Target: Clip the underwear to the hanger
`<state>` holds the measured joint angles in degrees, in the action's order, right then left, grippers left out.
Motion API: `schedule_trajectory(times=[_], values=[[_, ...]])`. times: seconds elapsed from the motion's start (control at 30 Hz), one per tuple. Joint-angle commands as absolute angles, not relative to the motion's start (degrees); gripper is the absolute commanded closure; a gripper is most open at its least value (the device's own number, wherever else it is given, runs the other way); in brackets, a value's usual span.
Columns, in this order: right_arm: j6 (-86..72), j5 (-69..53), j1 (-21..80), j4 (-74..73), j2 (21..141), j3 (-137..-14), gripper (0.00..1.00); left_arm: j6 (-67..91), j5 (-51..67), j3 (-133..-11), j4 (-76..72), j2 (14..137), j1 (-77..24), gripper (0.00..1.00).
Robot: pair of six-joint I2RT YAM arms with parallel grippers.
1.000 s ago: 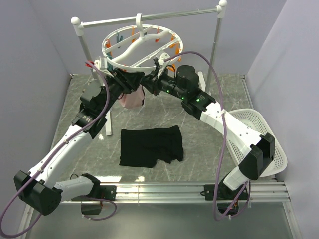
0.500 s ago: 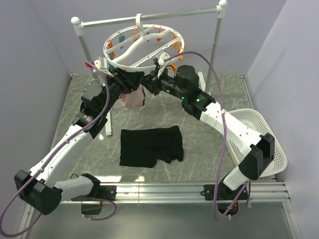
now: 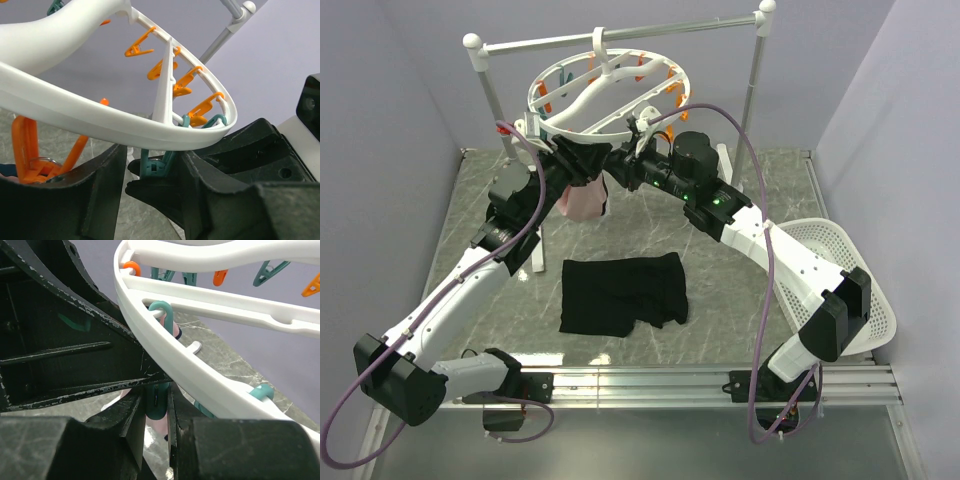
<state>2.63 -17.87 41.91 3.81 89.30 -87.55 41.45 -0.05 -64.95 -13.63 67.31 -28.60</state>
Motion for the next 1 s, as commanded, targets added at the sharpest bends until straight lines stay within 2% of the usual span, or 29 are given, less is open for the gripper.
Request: schedule_trajectory(times=[0.0,0.07,0.13,0.17,0.23,0.27,0.33,0.37,0.4,0.47,0.67,0.83,0.97], values=[[3.43,-20.65,43.77,3.34,88.33,-87.54,1.0,41.75,-3.69,-68.55,-19.25,67.06,-28.04,0.5],[3.43,-20.57,43.68,3.6,88.15,-87.01,1.0,41.57,-4.3,-68.47,-19.25,66.62,-27.95,0.49],[3.43,-20.74,43.68,3.52,87.98,-86.66,1.0,41.49,-4.22,-68.38,-19.42,66.36,-27.95,0.53],[3.43,-20.66,43.77,3.43,87.98,-86.57,1.0,41.4,-4.22,-68.2,-19.6,66.27,-27.95,0.62],[3.43,-20.74,43.77,3.17,87.89,-86.57,1.0,41.4,-3.87,-68.12,-19.77,66.18,-27.86,0.73],[3.6,-20.48,43.77,2.9,87.89,-86.66,0.93,41.4,-3.78,-68.12,-19.78,66.18,-27.77,0.82],[3.78,-19.95,43.68,2.46,87.54,-86.14,0.77,41.4,-3.17,-67.85,-19.42,66.18,-27.69,0.89],[3.95,-19.86,43.59,2.46,87.19,-85.87,0.62,41.31,-2.99,-67.59,-19.34,66.09,-27.51,0.96],[4.13,-19.6,43.59,2.29,86.49,-85.09,0.57,41.4,-2.73,-67.41,-18.81,66.09,-27.51,1.0],[4.57,-19.68,43.42,1.94,85.17,-84.03,0.5,41.57,-1.76,-66.71,-18.54,65.83,-27.33,1.0],[6.31,-23.63,41.22,0.44,81.31,-79.37,0.44,41.4,-0.44,-66.09,-17.14,65.65,-27.07,1.0],[12.73,-31.01,40.52,-7.54,79.72,-75.42,0.46,40.87,-0.44,-66.1,-16.79,65.65,-26.9,1.0],[14.67,-33.22,41.13,-14.13,78.31,-69.62,0.53,40.96,0.26,-66.44,-16.52,65.92,-26.81,1.0]])
